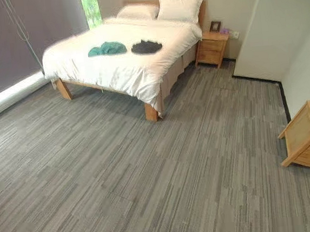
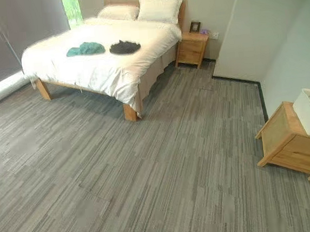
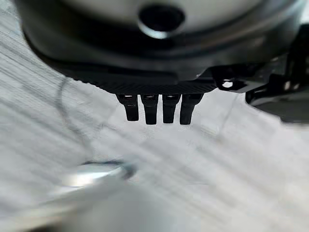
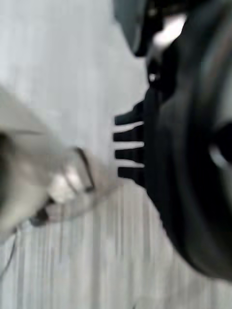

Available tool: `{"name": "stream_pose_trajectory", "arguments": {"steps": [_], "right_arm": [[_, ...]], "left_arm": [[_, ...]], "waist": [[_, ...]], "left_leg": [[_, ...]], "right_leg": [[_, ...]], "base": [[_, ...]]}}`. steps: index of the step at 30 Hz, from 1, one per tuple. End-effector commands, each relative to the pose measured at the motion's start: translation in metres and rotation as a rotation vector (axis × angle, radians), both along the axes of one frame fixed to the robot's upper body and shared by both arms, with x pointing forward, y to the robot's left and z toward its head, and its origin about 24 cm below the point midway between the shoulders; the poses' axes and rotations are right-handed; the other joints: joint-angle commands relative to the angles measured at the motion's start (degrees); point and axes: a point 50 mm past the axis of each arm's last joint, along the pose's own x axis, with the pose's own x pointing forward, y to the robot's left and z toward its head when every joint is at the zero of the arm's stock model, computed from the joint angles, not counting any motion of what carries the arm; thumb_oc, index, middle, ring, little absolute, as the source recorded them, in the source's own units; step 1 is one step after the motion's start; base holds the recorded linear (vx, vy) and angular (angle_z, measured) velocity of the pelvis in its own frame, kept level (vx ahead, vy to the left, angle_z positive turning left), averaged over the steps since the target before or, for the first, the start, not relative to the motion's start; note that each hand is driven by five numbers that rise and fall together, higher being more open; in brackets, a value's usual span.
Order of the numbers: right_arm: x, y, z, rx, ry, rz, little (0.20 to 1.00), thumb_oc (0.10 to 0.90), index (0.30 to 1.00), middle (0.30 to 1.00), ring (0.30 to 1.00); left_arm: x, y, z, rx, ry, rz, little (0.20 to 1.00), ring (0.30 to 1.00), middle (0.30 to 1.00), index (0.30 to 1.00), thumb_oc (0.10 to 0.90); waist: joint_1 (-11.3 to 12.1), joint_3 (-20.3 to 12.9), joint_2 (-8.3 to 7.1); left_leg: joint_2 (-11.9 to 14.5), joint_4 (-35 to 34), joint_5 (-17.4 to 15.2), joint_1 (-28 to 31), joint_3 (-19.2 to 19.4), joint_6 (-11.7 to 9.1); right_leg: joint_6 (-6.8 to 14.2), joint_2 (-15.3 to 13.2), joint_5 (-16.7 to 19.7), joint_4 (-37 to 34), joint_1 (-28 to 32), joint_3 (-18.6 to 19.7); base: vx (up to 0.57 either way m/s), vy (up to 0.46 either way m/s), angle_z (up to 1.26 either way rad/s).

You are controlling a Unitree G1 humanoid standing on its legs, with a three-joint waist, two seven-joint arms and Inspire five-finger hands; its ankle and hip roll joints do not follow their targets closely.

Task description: Pick up bed clothes into laundry basket.

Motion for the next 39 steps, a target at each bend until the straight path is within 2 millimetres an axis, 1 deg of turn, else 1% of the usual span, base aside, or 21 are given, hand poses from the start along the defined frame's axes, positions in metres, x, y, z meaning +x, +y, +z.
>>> {"name": "stream_pose_trajectory", "arguments": {"steps": [1,4,6,8,9,10,12,13,14,15,17,20,24,25,28,32,35,36,37,38,39], "right_arm": [[0.026,-0.005,0.002,-0.006,-0.106,-0.039,0.9,0.8,0.9,0.9,0.9],[0.065,-0.01,0.009,-0.009,-0.278,-0.101,0.9,0.8,0.9,0.9,0.9],[0.095,-0.016,0.019,-0.023,-0.395,-0.096,0.9,0.8,0.9,0.9,0.9],[0.135,-0.019,0.039,-0.04,-0.579,-0.031,0.9,0.8,0.9,0.9,0.9],[0.134,-0.019,0.039,-0.04,-0.577,-0.031,0.9,0.8,0.9,0.9,0.9],[0.17,-0.026,0.069,-0.084,-0.752,0.062,0.9,0.8,0.9,0.9,0.9],[0.195,-0.029,0.097,-0.119,-0.881,0.179,0.9,0.8,0.9,0.9,0.9],[0.21,-0.028,0.116,-0.137,-0.963,0.28,0.9,0.8,0.9,0.9,0.9],[0.209,-0.028,0.116,-0.136,-0.961,0.28,0.9,0.8,0.9,0.9,0.9],[0.213,-0.03,0.124,-0.166,-0.984,0.309,0.9,0.8,0.9,0.9,0.9],[0.225,-0.029,0.149,-0.217,-1.084,0.4,0.9,0.8,0.9,0.9,0.9],[0.228,-0.027,0.169,-0.281,-1.156,0.461,0.9,0.8,0.9,0.9,0.9],[0.225,-0.021,0.169,-0.27,-1.173,0.446,0.9,0.8,0.9,0.9,0.9],[0.226,-0.013,0.17,-0.244,-1.198,0.438,0.9,0.8,0.9,0.9,0.9],[0.226,-0.008,0.17,-0.241,-1.214,0.428,0.9,0.8,0.9,0.9,0.9],[0.228,-0.009,0.174,-0.248,-1.237,0.412,0.9,0.8,0.9,0.9,0.9],[0.23,-0.01,0.181,-0.26,-1.276,0.401,0.9,0.8,0.9,0.9,0.9],[0.229,-0.009,0.182,-0.259,-1.286,0.401,0.9,0.8,0.9,0.9,0.9],[0.229,-0.009,0.182,-0.259,-1.286,0.401,0.9,0.8,0.9,0.9,0.9],[0.229,-0.007,0.185,-0.258,-1.302,0.404,0.9,0.8,0.9,0.9,0.9],[0.23,-0.003,0.19,-0.258,-1.329,0.417,0.9,0.8,0.9,0.9,0.9]], "left_arm": [[0.025,0.007,0.006,0.022,-0.098,0.018,0.9,0.9,0.9,0.9,0.8],[0.03,0.014,0.009,0.049,-0.117,0.016,0.9,0.9,0.9,0.9,0.8],[0.053,0.02,0.018,0.066,-0.221,0.042,0.9,0.9,0.9,0.9,0.8],[0.077,0.024,0.03,0.039,-0.353,0.119,0.9,0.9,0.9,0.9,0.8],[0.077,0.024,0.03,0.039,-0.351,0.119,0.9,0.9,0.9,0.9,0.8],[0.11,0.023,0.051,-0.02,-0.522,0.158,0.9,0.9,0.9,0.9,0.8],[0.14,0.02,0.081,-0.048,-0.711,0.117,0.9,0.9,0.9,0.9,0.8],[0.156,0.022,0.104,-0.028,-0.821,0.06,0.9,0.9,0.9,0.9,0.8],[0.155,0.022,0.104,-0.027,-0.819,0.061,0.9,0.9,0.9,0.9,0.8],[0.161,0.022,0.116,-0.015,-0.875,0.036,0.9,0.9,0.9,0.9,0.8],[0.168,0.025,0.139,0.02,-0.976,-0.015,0.9,0.9,0.9,0.9,0.8],[0.173,0.028,0.166,0.125,-1.08,-0.087,0.9,0.9,0.9,0.9,0.8],[0.174,0.025,0.173,0.138,-1.128,-0.027,0.9,0.9,0.9,0.9,0.8],[0.175,0.025,0.177,0.134,-1.166,0.049,0.9,0.9,0.9,0.9,0.8],[0.17,0.029,0.174,0.112,-1.175,0.157,0.9,0.9,0.9,0.9,0.8],[0.167,0.035,0.178,0.143,-1.19,0.157,0.9,0.9,0.9,0.9,0.8],[0.165,0.045,0.186,0.178,-1.215,0.156,0.9,0.9,0.9,0.9,0.8],[0.166,0.045,0.189,0.185,-1.223,0.142,0.9,0.9,0.9,0.9,0.8],[0.166,0.045,0.189,0.185,-1.223,0.142,0.9,0.9,0.9,0.9,0.8],[0.167,0.044,0.194,0.199,-1.237,0.127,0.9,0.9,0.9,0.9,0.8],[0.17,0.044,0.204,0.211,-1.276,0.107,0.9,0.9,0.9,0.9,0.8]], "waist": [[1.8,1.1,-1.98],[1.9,0.4,-1.66],[1.9,0.2,-1.45],[1.7,0.1,-1.33],[1.7,0.1,-1.32],[1.4,0.2,-0.93],[1.3,0.2,-0.64],[1.5,0.2,-0.65],[1.4,0.2,-0.65],[1.6,0.3,-0.62],[1.8,0.3,-0.58],[2.1,0.2,-0.79],[2.4,0.5,-1.06],[2.8,1.4,-1.58],[3.5,2.9,-2.29],[4.1,4.0,-2.65],[4.1,5.2,-2.24],[3.8,5.6,-2.11],[3.8,5.5,-2.17],[3.2,6.3,-2.06],[2.0,8.2,-1.36]], "left_leg": [[0.7,-11.3,6.6,0.5,-10.6,-3.0],[0.3,-11.3,6.2,1.1,-10.2,-2.6],[0.0,-11.3,6.1,1.2,-9.9,-2.5],[-0.2,-11.3,6.3,1.3,-9.7,-2.5],[-0.2,-11.3,6.2,1.3,-9.7,-2.5],[-0.2,-11.3,6.4,1.4,-9.4,-2.4],[-0.2,-11.3,6.4,1.5,-9.3,-2.3],[-0.3,-11.3,6.4,1.4,-9.3,-2.2],[-0.3,-11.3,6.4,1.5,-9.3,-2.2],[-0.3,-11.3,6.3,1.6,-9.3,-2.2],[-0.4,-11.3,6.2,1.8,-9.4,-2.0],[-0.4,-11.3,5.8,2.2,-9.5,-1.7],[-0.4,-11.3,5.4,2.7,-9.5,-1.6],[-0.3,-10.3,5.1,2.5,-9.7,-1.5],[-0.6,-7.6,3.8,0.9,-9.5,-1.1],[-1.1,-5.3,2.7,-0.6,-9.0,-0.6],[-1.2,-3.3,0.7,-1.4,-8.8,0.4],[-1.2,-3.1,0.3,-1.1,-8.9,0.7],[-1.2,-3.0,0.3,-1.2,-8.9,0.7],[-1.2,-2.9,0.0,-0.8,-8.9,1.0],[-0.6,-2.2,-1.0,0.3,-8.6,1.5]], "right_leg": [[4.4,0.8,3.5,-11.9,7.7,3.8],[4.7,0.7,3.8,-12.2,7.9,4.3],[5.0,0.7,4.0,-12.1,7.9,4.6],[5.1,0.7,3.9,-11.7,7.7,4.7],[5.1,0.7,3.8,-11.7,7.8,4.7],[5.2,0.7,3.8,-11.3,7.6,4.9],[5.3,0.6,4.0,-11.3,7.5,5.0],[5.4,0.5,4.1,-11.3,7.4,5.0],[5.4,0.5,4.1,-11.3,7.5,5.0],[5.4,0.5,4.0,-11.3,7.6,4.9],[5.4,0.2,4.1,-11.5,7.8,5.0],[5.4,0.0,3.9,-11.9,8.4,5.0],[5.3,-0.1,3.8,-12.0,8.8,5.3],[5.3,-0.1,3.9,-11.9,8.5,5.7],[5.4,-0.2,4.1,-11.5,7.7,6.4],[5.5,-0.5,3.7,-10.4,6.9,7.2],[6.0,-1.0,0.7,-1.9,3.9,6.8],[6.4,-1.0,0.8,2.3,2.2,6.8],[6.4,-1.1,0.6,2.8,2.0,6.8],[7.0,-1.1,3.1,9.0,-1.4,6.8],[7.2,-0.1,8.4,20.2,-7.0,6.9]], "base": [[0.01,0.041,0.11],[0.02,0.06,-0.08],[0.01,0.047,-0.09],[0.0,0.02,-0.02],[-0.01,0.04,-0.04],[-0.01,0.044,-0.04],[-0.01,0.048,-0.02],[0.0,0.0,0.0],[0.0,0.0,0.0],[0.0,0.0,0.0],[0.01,0.015,0.01],[0.05,0.019,-0.02],[0.03,0.008,-0.06],[-0.02,-0.018,-0.1],[-0.01,-0.013,-0.08],[0.03,0.037,-0.09],[0.09,0.104,-0.15],[0.07,0.076,-0.03],[0.06,0.076,-0.05],[0.09,0.14,-0.06],[0.09,0.137,-0.09]]}}
